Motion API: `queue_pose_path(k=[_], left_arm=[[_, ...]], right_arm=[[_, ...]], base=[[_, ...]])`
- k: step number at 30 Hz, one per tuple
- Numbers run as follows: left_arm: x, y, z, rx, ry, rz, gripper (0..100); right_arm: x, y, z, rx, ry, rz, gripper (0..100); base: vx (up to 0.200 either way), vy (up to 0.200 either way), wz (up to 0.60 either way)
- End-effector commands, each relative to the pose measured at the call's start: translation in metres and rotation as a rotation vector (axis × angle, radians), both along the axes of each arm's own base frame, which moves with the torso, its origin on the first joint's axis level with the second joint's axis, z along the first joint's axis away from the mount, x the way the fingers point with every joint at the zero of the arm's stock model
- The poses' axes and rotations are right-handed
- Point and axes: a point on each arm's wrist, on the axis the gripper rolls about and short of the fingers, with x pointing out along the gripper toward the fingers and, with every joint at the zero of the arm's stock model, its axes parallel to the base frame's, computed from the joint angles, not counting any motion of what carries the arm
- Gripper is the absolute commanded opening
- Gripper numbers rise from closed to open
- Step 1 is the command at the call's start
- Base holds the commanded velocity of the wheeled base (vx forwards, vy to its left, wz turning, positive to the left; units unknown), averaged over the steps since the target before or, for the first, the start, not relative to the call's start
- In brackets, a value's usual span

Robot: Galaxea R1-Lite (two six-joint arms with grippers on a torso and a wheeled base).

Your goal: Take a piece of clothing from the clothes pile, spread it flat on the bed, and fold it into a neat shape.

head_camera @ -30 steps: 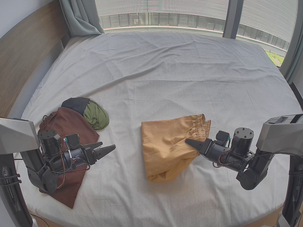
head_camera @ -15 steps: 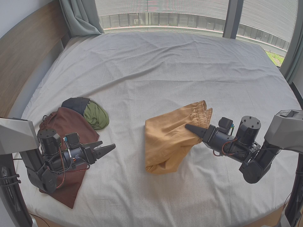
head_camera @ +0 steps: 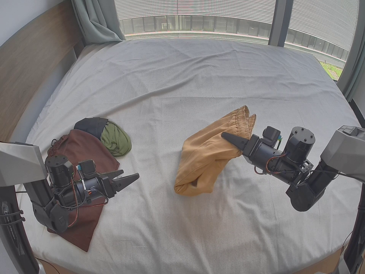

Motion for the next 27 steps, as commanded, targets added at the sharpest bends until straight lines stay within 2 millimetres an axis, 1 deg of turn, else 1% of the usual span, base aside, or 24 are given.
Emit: queue_pose_path(k=[1, 7, 9, 15, 16, 20, 21, 22, 27], left_arm=[[0.001, 0.000, -0.001, 0.000, 0.004, 0.000, 100], [0.002, 0.000, 0.000, -0.001, -0.004, 0.002, 100], [0.002, 0.000, 0.000, -0.002, -0.003, 0.002, 100], [0.002, 0.001, 0.000, -0.003, -0.002, 0.004, 100], [0.002, 0.001, 0.000, -0.003, -0.003, 0.004, 100], [0.002, 0.001, 0.000, -0.003, -0.003, 0.005, 100], [0.002, 0.001, 0.000, -0.003, -0.003, 0.005, 100], [0.002, 0.001, 0.000, -0.003, -0.003, 0.004, 100], [0.002, 0.001, 0.000, -0.003, -0.003, 0.004, 100]], right_arm=[[0.005, 0.002, 0.009, 0.014, -0.033, -0.001, 0], [0.018, 0.006, 0.019, 0.022, -0.052, 0.007, 0], [0.026, 0.007, 0.026, 0.031, -0.072, 0.019, 0], [0.048, 0.014, 0.036, 0.063, -0.085, 0.023, 0], [0.050, 0.015, 0.035, 0.064, -0.086, 0.025, 0], [0.075, 0.015, 0.031, 0.081, -0.083, 0.037, 0], [0.076, 0.015, 0.030, 0.081, -0.083, 0.037, 0], [0.086, 0.016, 0.028, 0.084, -0.084, 0.033, 0], [0.110, 0.015, 0.016, 0.084, -0.083, 0.032, 0]], base=[[0.000, 0.000, 0.00], [0.000, 0.000, 0.00], [0.000, 0.000, 0.00], [0.000, 0.000, 0.00], [0.000, 0.000, 0.00], [0.000, 0.000, 0.00], [0.000, 0.000, 0.00], [0.000, 0.000, 0.00], [0.000, 0.000, 0.00]])
